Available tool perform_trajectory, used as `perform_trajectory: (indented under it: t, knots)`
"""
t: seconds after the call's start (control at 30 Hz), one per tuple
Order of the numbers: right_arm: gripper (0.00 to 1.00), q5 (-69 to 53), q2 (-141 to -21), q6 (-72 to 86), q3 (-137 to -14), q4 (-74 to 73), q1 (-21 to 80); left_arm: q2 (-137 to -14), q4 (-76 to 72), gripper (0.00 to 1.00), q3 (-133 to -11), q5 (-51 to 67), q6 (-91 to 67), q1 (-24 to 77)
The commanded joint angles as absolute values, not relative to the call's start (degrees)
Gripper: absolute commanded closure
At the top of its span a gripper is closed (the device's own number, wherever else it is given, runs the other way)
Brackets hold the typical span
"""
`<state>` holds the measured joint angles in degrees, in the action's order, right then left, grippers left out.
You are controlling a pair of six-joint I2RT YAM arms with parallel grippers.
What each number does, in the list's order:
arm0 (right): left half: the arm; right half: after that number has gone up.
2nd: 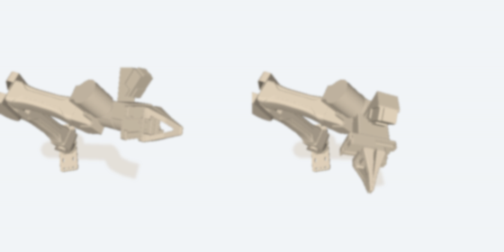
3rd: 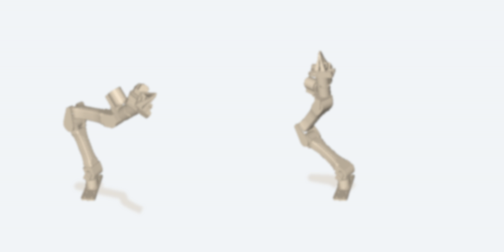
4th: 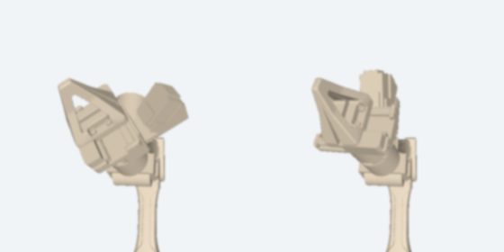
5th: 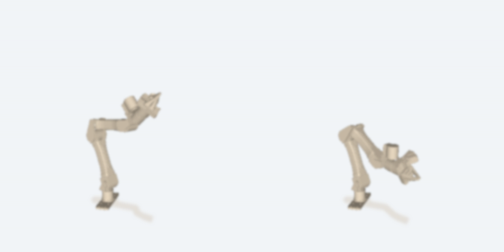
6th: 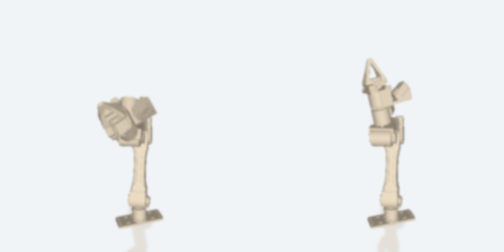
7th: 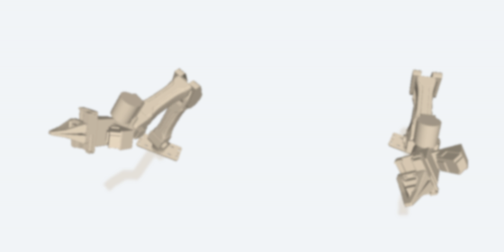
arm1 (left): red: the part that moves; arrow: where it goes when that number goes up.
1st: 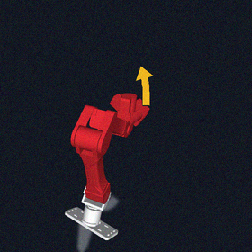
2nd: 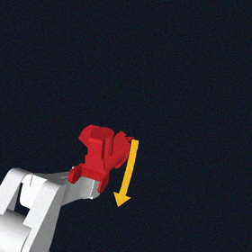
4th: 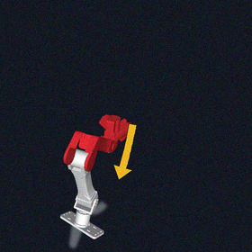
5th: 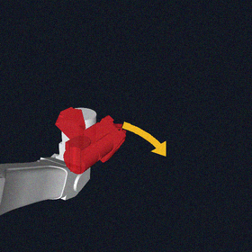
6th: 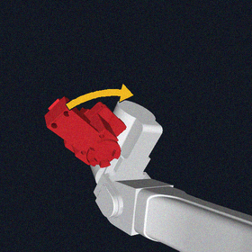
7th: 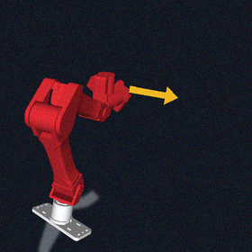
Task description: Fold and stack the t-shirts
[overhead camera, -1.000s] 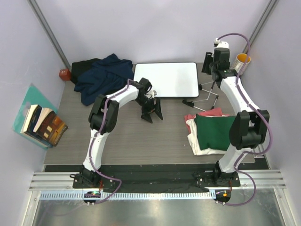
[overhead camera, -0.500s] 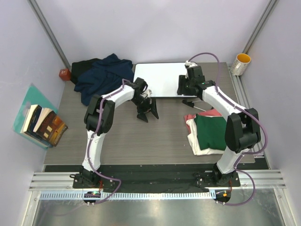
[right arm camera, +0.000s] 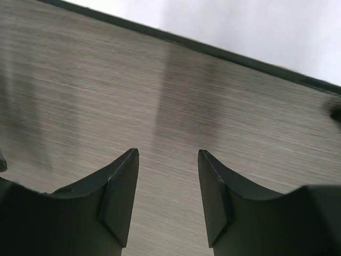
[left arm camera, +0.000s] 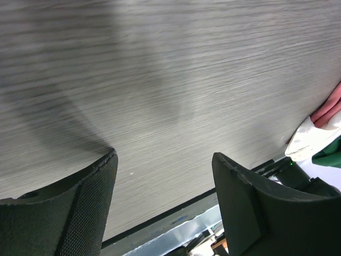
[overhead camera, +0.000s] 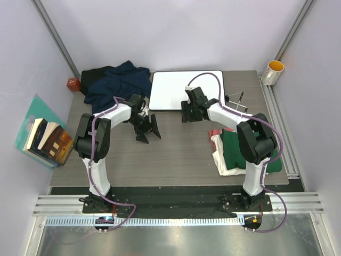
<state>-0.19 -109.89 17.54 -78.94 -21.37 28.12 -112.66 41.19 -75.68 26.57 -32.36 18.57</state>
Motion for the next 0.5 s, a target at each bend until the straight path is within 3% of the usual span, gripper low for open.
perform_trajectory:
  t: [0.0, 0.17, 0.47]
  knots:
    - [0.47, 2.11, -108.72, 18.28, -77.79, -19.69, 29.26, -108.81, 37.97, 0.27, -73.04, 24.35, -32.34, 17.32]
    - [0.51, 3.16, -108.37, 17.84, -75.94, -19.07, 30.06, -108.28, 37.53, 0.27, -72.16, 24.52, -32.78, 16.09]
    - [0.47, 3.43, -107.67, 18.02, -70.76, -17.49, 31.29, -108.19, 36.65, 0.27, -72.42, 25.84, -33.75, 14.68]
